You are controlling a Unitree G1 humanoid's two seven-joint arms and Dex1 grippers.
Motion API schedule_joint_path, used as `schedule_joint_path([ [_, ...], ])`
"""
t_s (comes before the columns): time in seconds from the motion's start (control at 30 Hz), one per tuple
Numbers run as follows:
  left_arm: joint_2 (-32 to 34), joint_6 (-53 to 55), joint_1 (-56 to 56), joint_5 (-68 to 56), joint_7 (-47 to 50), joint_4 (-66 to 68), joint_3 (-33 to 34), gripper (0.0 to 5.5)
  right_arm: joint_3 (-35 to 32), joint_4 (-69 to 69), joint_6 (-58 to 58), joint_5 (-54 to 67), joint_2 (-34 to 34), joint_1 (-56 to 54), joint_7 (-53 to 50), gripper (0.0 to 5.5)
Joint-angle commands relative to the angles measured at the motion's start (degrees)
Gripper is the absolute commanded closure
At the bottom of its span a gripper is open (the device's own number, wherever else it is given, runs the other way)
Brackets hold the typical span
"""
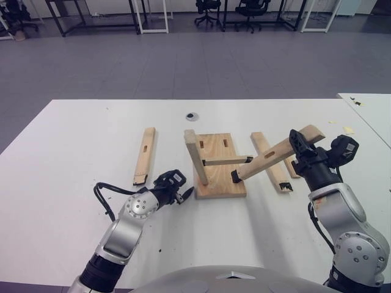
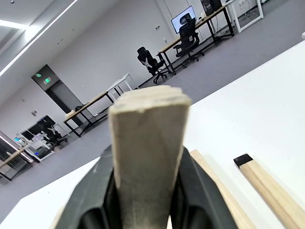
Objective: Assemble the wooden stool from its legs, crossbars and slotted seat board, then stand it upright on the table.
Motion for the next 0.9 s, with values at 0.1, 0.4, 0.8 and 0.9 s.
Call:
schedule_joint_path([
  [0.1, -2.0, 2.9, -2.0, -1.5, -0.4, -0.8, -1.3, 1.66, 9.2, 3.1, 4.4, -12.0, -4.4, -0.7, -0.3, 4.49],
  [0.4, -3.3, 3.3, -5.0, -2.1, -0.1, -0.5, -1.3, 1.66, 16.6, 6.2, 10.3, -18.2, -6.8, 0.2, 1.0, 4.46],
  [0.8, 10.0, 3.2, -30.2, -16.7, -13.7, 7.8, 20.7, 1.66, 15.4, 11.3, 8.8, -21.0, -10.2, -4.2, 4.9, 4.38],
  [0.9, 10.1, 7.1, -49.1, -22.7, -20.5, 18.0, 20.9, 1.66, 17.6, 12.3, 8.4, -22.1, -10.3, -4.9, 5.8, 4.37],
])
